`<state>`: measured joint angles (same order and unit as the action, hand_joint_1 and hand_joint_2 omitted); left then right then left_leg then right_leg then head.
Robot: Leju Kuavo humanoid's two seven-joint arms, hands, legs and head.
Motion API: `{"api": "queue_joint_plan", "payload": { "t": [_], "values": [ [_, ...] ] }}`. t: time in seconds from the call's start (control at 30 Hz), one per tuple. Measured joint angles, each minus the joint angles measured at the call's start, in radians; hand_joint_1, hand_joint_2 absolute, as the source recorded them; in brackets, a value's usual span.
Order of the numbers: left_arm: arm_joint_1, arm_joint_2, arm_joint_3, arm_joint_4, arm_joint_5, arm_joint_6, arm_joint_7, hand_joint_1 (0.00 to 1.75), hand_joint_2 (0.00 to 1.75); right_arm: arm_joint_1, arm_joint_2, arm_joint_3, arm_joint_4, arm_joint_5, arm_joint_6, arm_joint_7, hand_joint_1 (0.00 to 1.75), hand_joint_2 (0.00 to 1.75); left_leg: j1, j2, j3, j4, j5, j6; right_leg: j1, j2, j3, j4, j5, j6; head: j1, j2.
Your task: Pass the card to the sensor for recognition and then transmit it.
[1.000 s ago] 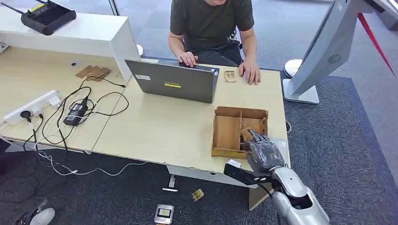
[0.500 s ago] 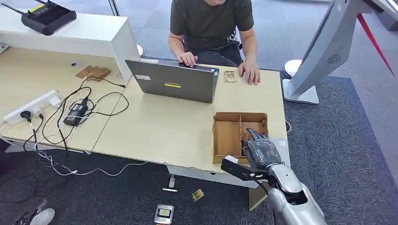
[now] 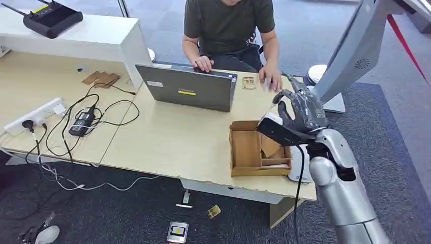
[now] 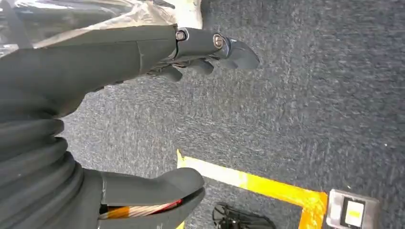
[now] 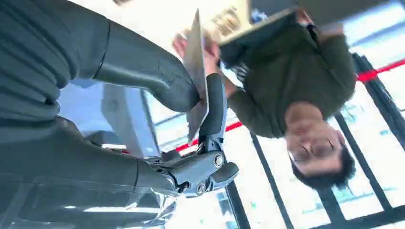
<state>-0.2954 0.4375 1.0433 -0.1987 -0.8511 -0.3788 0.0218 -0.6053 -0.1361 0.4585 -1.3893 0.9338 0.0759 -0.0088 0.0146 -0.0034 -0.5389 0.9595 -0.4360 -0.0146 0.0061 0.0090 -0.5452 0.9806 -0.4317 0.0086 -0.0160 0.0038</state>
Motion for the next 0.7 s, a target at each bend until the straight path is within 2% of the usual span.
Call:
{"api": "queue_joint_plan", "payload": {
  "t": [0.07,0.13,0.23,0.3,0.4,0.53,0.7],
  "values": [
    [-0.022,-0.008,-0.008,0.0,-0.007,0.0,0.01,0.0,1.75,-0.089,0.027,-0.019,0.059,-0.045,-0.004,-0.044,1.75,1.75,-0.001,0.0,-0.002,0.0,0.002,0.0,-0.001,0.0,-0.003,0.001,0.002,0.0,0.0,0.0],
    [-0.053,-0.017,-0.018,0.0,-0.02,-0.003,0.027,0.0,1.75,-0.218,0.066,-0.036,0.181,-0.11,-0.008,-0.108,1.75,1.75,-0.001,0.0,-0.004,0.0,0.004,0.0,-0.001,0.0,-0.005,0.001,0.003,-0.001,0.001,0.0],
    [-0.085,-0.031,-0.031,0.0,-0.033,-0.008,0.05,0.0,1.75,-0.36,0.12,-0.044,0.365,-0.143,-0.014,-0.157,1.75,1.75,-0.001,-0.001,-0.005,0.0,0.005,0.0,-0.001,0.0,-0.005,0.002,0.003,0.0,0.001,0.0],
    [-0.113,-0.042,-0.04,0.0,-0.037,-0.01,0.063,0.0,1.75,-0.467,0.166,-0.045,0.521,-0.139,0.008,-0.128,1.75,1.75,-0.001,0.0,-0.009,0.0,0.007,-0.001,-0.001,0.0,-0.01,0.003,0.005,-0.001,-0.001,0.0],
    [-0.137,-0.057,-0.046,0.0,-0.04,-0.011,0.08,0.0,1.75,-0.537,0.201,-0.048,0.633,-0.171,0.064,-0.058,1.75,1.75,-0.001,-0.002,-0.009,0.0,0.007,-0.001,-0.001,-0.001,-0.01,0.003,0.005,-0.002,0.0,0.0],
    [-0.15,-0.077,-0.055,0.0,-0.048,-0.008,0.101,0.0,1.75,-0.569,0.229,-0.067,0.765,-0.209,0.098,0.037,1.75,1.75,-0.001,-0.001,-0.009,0.001,0.007,-0.001,-0.001,-0.001,-0.01,0.003,0.005,-0.002,0.001,0.0],
    [-0.16,-0.097,-0.064,0.0,-0.059,-0.008,0.104,0.0,1.75,-0.578,0.254,-0.079,0.874,-0.207,0.098,0.068,1.75,1.75,-0.001,0.0,-0.009,0.001,0.007,-0.001,-0.001,0.001,-0.011,0.003,0.005,-0.001,0.0,0.0]
  ]
}}
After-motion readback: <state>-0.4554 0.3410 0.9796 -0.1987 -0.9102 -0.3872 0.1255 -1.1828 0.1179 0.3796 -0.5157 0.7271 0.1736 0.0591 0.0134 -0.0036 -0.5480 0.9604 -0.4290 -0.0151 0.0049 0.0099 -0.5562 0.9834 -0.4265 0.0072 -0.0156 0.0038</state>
